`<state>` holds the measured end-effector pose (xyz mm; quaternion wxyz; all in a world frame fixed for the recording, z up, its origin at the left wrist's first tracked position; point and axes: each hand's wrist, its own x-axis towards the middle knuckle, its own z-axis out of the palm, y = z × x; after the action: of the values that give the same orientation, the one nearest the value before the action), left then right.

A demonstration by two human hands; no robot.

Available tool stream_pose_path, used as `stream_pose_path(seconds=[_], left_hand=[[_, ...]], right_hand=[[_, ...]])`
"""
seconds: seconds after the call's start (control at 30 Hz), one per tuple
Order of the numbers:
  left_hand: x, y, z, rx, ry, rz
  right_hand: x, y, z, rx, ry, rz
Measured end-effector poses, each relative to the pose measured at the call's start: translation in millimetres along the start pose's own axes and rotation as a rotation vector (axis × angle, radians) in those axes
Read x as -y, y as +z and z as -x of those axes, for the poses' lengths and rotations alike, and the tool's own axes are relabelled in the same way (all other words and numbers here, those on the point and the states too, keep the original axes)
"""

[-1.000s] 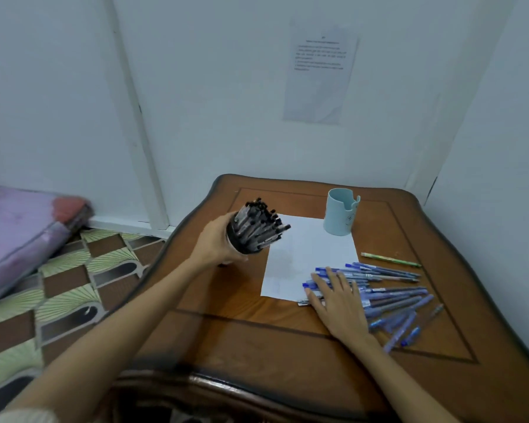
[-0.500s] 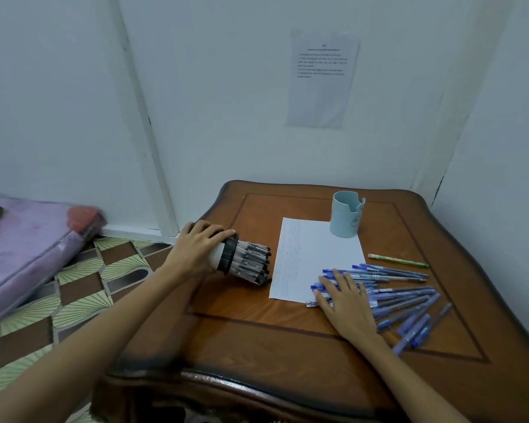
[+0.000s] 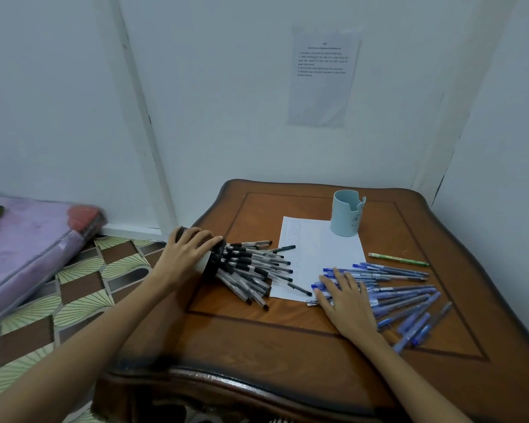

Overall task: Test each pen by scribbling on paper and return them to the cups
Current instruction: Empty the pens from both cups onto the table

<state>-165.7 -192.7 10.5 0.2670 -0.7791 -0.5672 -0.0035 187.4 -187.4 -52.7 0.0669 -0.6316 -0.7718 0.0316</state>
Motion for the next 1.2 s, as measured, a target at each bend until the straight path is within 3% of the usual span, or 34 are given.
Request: stream_pose_path(seconds=[0.1, 0.27, 0.43, 0.6, 0.83, 0.97, 1.2], left_hand=[[5, 3, 1, -0.065, 0.026, -0.048], [27, -8, 2, -0.293, 0.219, -0.283], [31, -7, 3, -0.274, 0.085, -0.271], [21, -6, 3, -0.192, -0.200, 0.061], [-6, -29, -57, -0.301, -0.771, 0.832], [-11, -1, -119, -0.233, -0.811, 1.178], [-40, 51, -194, -0.133, -0.911, 1.190]], right_hand=[[0, 0, 0, -0.006, 0.001, 0.006], [0, 0, 1, -0.014, -0.010, 0.008], [0, -2, 2, 0.002, -0.008, 0.002], [2, -3, 3, -0.011, -0.006, -0.026], [1, -3, 2, -0.037, 0.003, -0.052], [5, -5, -2, -0.029, 0.004, -0.062], [-3, 11, -9, -0.196, -0.003, 0.017]])
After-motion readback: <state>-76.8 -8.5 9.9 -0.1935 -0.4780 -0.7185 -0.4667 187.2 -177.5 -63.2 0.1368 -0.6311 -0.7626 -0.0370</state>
